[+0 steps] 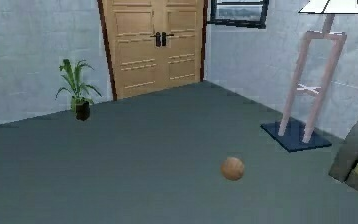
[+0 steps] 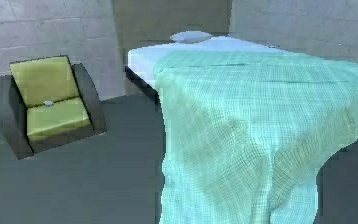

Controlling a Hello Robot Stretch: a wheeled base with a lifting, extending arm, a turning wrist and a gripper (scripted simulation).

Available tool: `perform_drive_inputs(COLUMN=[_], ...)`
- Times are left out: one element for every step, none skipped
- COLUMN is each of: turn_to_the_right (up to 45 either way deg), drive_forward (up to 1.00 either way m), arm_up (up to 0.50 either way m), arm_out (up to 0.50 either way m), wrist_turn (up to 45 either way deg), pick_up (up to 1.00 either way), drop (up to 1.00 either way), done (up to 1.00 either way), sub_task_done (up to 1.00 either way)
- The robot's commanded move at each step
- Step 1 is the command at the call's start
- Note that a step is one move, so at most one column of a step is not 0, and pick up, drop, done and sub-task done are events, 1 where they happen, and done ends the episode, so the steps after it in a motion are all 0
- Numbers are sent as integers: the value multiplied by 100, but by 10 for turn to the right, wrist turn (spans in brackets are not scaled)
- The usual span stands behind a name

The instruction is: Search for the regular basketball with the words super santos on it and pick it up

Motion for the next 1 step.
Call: perform_drive_inputs(turn_to_the_right=[0], drive_forward=[70], arm_up=[0], arm_out=[0], wrist_turn=[0], pick_up=[0], drop=[0], done=[0], sub_task_done=[0])
